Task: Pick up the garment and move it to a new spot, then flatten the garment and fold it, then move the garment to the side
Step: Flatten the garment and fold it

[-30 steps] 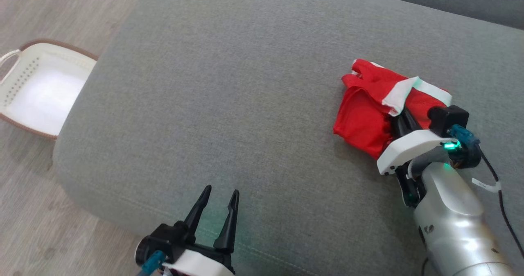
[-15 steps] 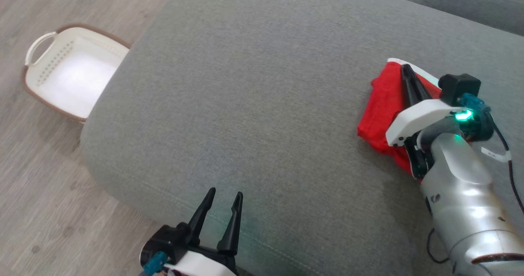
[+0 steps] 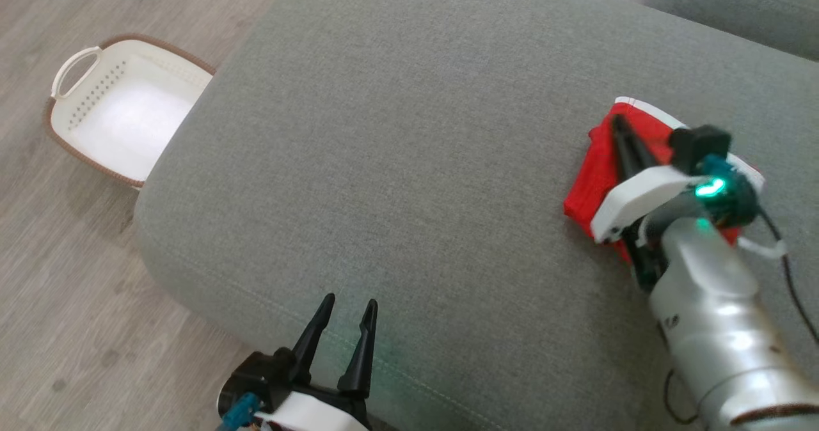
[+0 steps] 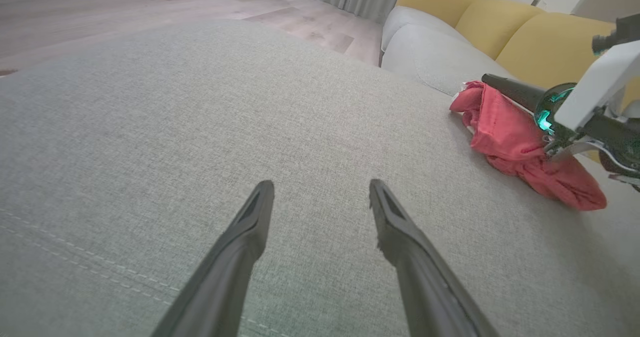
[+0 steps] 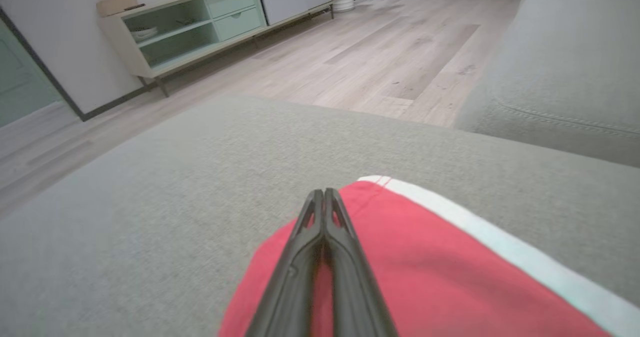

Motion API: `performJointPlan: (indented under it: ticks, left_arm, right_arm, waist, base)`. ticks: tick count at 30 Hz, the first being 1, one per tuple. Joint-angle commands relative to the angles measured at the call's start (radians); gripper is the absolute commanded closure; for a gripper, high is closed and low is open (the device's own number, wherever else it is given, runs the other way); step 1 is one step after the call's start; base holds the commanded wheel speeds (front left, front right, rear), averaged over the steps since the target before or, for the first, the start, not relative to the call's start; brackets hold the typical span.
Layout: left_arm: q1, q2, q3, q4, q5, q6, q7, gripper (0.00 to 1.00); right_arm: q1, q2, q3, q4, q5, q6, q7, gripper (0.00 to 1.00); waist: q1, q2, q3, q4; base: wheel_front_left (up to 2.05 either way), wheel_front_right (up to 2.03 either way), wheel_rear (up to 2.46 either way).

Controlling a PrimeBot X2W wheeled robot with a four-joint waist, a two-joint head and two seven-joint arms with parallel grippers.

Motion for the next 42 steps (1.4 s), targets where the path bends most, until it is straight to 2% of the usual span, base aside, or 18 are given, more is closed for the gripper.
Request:
performJointPlan:
  ticks: [1, 8, 15, 19, 23, 24, 25, 26, 35, 42]
  left_arm:
    - [-0.013, 0.002, 0.031, -0.025, 0.001, 0.004, -0.005, 0.0]
    - [-0.012, 0.002, 0.045, -0.019, 0.014, 0.002, -0.005, 0.0]
    - [-0.002, 0.002, 0.078, -0.019, 0.032, 0.0, -0.005, 0.0]
    - [0.004, 0.002, 0.106, -0.022, 0.049, -0.001, -0.005, 0.0]
    - [0.003, 0.002, 0.145, -0.027, 0.076, -0.002, -0.005, 0.0]
    - [0.003, 0.002, 0.156, -0.027, 0.086, -0.001, -0.005, 0.0]
    - [0.003, 0.002, 0.167, -0.025, 0.09, 0.0, -0.005, 0.0]
    - [0.004, 0.002, 0.179, -0.024, 0.093, 0.001, -0.005, 0.0]
    - [0.025, 0.002, 0.279, -0.031, 0.128, 0.011, -0.005, 0.0]
    - [0.045, 0.002, 0.327, -0.034, 0.171, 0.024, -0.005, 0.0]
  right_arm:
    - [0.02, 0.02, 0.058, -0.048, 0.036, 0.003, -0.006, 1.0]
    - [0.1, 0.02, 0.248, -0.116, 0.211, 0.003, -0.006, 1.0]
    - [0.136, 0.02, 0.348, -0.218, 0.306, 0.003, -0.006, 1.0]
    - [0.163, 0.02, 0.321, -0.3, 0.314, 0.003, -0.006, 1.0]
    - [0.215, 0.02, 0.213, -0.375, 0.29, 0.003, -0.006, 1.0]
    - [0.23, 0.02, 0.192, -0.39, 0.27, 0.003, -0.006, 0.62]
    - [0.246, 0.02, 0.167, -0.401, 0.25, 0.003, -0.006, 0.07]
    - [0.263, 0.02, 0.141, -0.409, 0.233, 0.003, -0.006, 0.0]
    - [0.391, 0.02, -0.033, -0.468, 0.106, 0.003, -0.006, 0.0]
    - [0.486, 0.02, -0.085, -0.521, 0.062, 0.003, -0.006, 0.0]
  waist:
    - [0.0001, 0.0, -0.004, -0.008]
    - [0.0001, 0.0, -0.029, -0.042]
    - [0.0001, 0.0, -0.069, -0.093]
    - [0.0001, 0.0, -0.1, -0.14]
    - [0.0001, 0.0, -0.129, -0.193]
    - [0.0001, 0.0, -0.134, -0.208]
    - [0.0001, 0.0, -0.141, -0.223]
    - [0.0001, 0.0, -0.148, -0.237]
    - [0.0001, 0.0, -0.191, -0.37]
    - [0.0001, 0.0, -0.205, -0.442]
  base:
    - [0.0, 0.0, 0.0]
    - [0.0, 0.0, 0.0]
    - [0.0, 0.0, 0.0]
    - [0.0, 0.0, 0.0]
    - [0.0, 0.0, 0.0]
    - [0.0, 0.0, 0.0]
    - [0.0, 0.0, 0.0]
    - [0.0, 0.0, 0.0]
    - [0.0, 0.0, 0.0]
    - [0.0, 0.0, 0.0]
